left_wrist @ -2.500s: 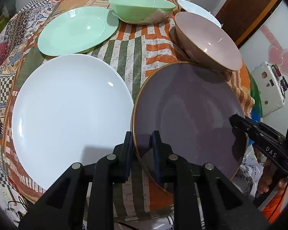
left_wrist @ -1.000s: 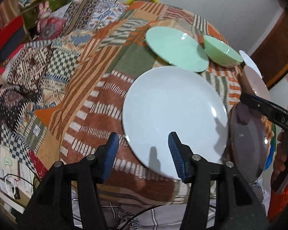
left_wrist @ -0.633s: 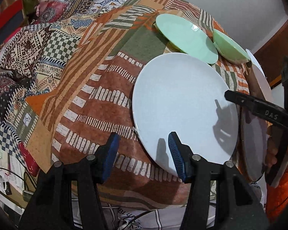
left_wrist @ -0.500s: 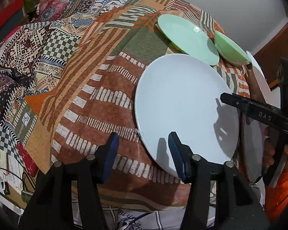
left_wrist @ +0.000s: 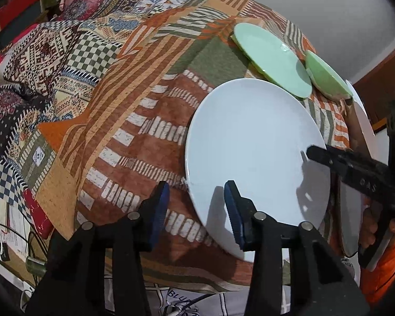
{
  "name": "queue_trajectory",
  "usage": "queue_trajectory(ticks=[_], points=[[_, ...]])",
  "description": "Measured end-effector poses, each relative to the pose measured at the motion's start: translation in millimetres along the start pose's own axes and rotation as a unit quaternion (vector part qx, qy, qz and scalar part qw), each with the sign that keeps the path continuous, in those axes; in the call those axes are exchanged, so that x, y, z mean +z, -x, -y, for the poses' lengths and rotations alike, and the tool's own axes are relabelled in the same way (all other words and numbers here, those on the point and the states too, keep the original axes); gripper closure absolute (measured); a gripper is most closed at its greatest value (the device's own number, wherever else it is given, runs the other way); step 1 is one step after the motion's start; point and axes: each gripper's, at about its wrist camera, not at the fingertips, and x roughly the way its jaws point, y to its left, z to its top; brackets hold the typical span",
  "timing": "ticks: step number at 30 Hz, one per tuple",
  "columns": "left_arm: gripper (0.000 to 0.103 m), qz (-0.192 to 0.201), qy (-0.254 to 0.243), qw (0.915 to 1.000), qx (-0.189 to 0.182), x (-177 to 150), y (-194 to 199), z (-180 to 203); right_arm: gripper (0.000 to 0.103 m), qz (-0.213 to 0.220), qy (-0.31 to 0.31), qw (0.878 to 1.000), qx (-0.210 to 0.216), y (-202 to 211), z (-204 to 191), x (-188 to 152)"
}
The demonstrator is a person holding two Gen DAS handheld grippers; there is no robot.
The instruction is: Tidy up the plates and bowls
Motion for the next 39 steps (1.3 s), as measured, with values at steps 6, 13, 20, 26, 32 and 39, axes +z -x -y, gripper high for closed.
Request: queue_trajectory(ticks=[6, 13, 20, 26, 32, 39], points=[[0.064, -0.002, 0.016, 0.9999, -0.001, -3, 1, -8, 0.072, -0.006, 0.018, 1.000, 0.008, -5, -5, 0], [0.072, -0.005, 0.005, 1.0000, -0.006, -3, -1, -3, 0.072, -0.005, 0.009, 1.000, 0.008, -14, -9, 8], [0.075, -0.009, 0.015, 0.9997, -0.017, 2, -1, -4, 0.078, -0.001, -0.008, 1.000, 0.015, -9, -5, 6], [0.075, 0.000, 0.013, 0.9999, -0.007, 0, 6, 1, 0.079, 0.006, -0.013, 1.000, 0.012, -1, -7, 1], [0.075, 0.012, 0.008, 0.9998, -0.010, -3, 16, 6, 0.079, 0.023, -0.029, 0.999, 0.020, 14, -3, -5], [0.075, 0.046, -0.011, 0.9987, -0.017, 0, 41, 24, 0.079, 0.052, -0.040, 0.998, 0.020, 38, 3, -9]])
